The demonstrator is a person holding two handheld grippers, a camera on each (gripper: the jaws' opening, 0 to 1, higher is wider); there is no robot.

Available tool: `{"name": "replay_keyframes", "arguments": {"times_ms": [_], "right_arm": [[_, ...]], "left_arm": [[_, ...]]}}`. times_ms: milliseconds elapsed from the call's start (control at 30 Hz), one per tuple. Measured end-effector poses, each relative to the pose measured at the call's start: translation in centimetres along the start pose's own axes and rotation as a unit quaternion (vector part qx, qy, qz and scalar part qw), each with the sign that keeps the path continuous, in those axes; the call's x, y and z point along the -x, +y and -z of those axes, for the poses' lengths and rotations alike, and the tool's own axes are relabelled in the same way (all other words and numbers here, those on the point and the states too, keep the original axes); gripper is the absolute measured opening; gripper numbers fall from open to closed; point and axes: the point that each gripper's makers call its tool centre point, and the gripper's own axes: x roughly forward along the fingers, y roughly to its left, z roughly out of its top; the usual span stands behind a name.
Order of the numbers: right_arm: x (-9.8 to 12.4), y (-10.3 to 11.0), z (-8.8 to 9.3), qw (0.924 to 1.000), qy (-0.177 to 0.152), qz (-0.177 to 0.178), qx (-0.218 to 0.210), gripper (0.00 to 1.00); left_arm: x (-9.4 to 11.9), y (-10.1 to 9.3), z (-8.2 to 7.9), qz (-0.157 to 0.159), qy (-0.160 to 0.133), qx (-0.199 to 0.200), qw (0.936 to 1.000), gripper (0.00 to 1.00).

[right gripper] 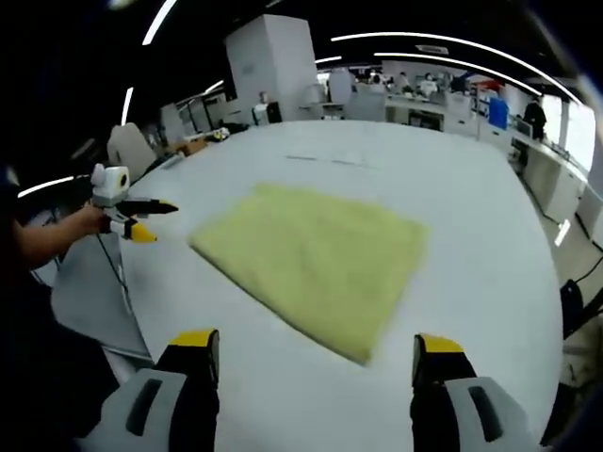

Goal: Fold the garment on the visible template until the final outline fits inside the template.

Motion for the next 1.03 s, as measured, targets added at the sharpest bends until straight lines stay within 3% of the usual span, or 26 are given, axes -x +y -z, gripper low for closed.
{"name": "replay_keyframes", "arguments": {"times_ms": [167,400,500,800,1033], "right_arm": [[0.7,1.1,-0.4,1.0000,-0.006,-0.003,0.003,0.92],[1.4,2.2,-0.7,0.9998,-0.017,0.003,0.008,0.95],[1.4,2.1,-0.6,0.9997,-0.021,0.009,0.002,0.95],[1.7,1.6,-0.6,0.9992,-0.031,0.025,-0.002,0.93],[1.4,1.4,-0.3,0.9991,-0.027,0.031,0.001,0.92]], "left_arm": [[0.4,-0.6,-0.4,0.010,-0.011,0.015,0.9998,0.97],[0.7,-0.5,-0.6,-0.001,-0.010,0.012,0.9999,0.99],[0.9,-0.6,-0.8,-0.001,-0.012,0.016,0.9998,0.99],[1.0,-1.1,-0.5,-0.008,0.007,-0.022,0.9997,0.99],[1.1,-1.5,-0.8,-0.006,0.002,-0.020,0.9998,0.99]]}}
